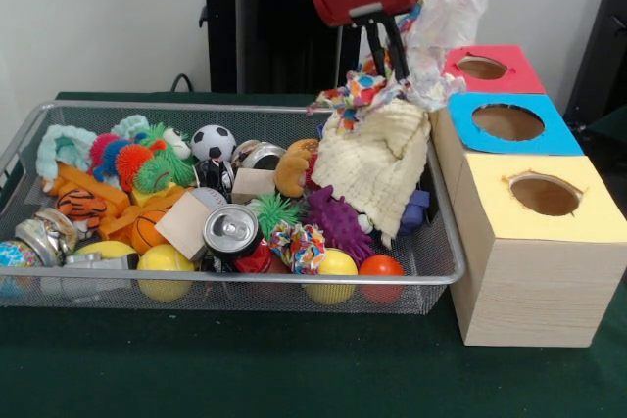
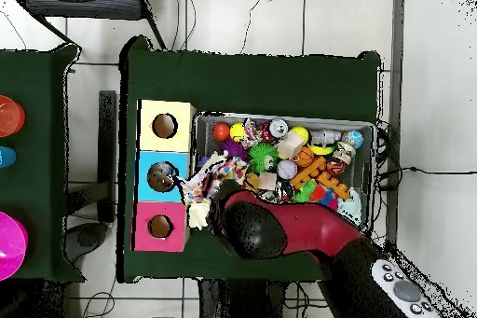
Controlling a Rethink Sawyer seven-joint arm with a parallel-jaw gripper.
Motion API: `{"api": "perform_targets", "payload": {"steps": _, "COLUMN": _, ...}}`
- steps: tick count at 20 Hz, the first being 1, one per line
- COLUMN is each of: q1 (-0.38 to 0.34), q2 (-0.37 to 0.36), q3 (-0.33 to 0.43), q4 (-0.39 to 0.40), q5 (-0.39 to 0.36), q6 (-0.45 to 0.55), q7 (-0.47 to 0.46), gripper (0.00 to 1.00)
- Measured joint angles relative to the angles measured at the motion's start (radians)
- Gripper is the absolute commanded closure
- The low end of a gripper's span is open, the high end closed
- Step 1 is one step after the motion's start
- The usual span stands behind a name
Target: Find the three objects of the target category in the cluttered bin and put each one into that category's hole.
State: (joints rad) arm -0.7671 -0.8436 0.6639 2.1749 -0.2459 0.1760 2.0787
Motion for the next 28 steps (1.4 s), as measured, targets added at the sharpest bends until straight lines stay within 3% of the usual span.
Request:
{"api": "perform_targets", "payload": {"steps": 3, "q1": 0.027, "q2": 0.060, "q3": -0.010, "q4": 0.000, "q5": -0.025, "q6": -0.019, "q7": 0.000, "gripper": 1.00}}
{"api": "perform_targets", "payload": {"steps": 13, "q1": 0.052, "q2": 0.122, "q3": -0.023, "q4": -0.018, "q5": -0.073, "q6": -0.022, "q7": 0.000, "gripper": 1.00}}
{"api": "perform_targets", "payload": {"steps": 23, "q1": 0.105, "q2": 0.203, "q3": -0.058, "q4": -0.168, "q5": -0.170, "q6": -0.022, "q7": 0.000, "gripper": 1.00}}
{"api": "perform_targets", "payload": {"steps": 28, "q1": 0.116, "q2": 0.213, "q3": -0.065, "q4": -0.206, "q5": -0.183, "q6": -0.022, "q7": 0.000, "gripper": 1.00}}
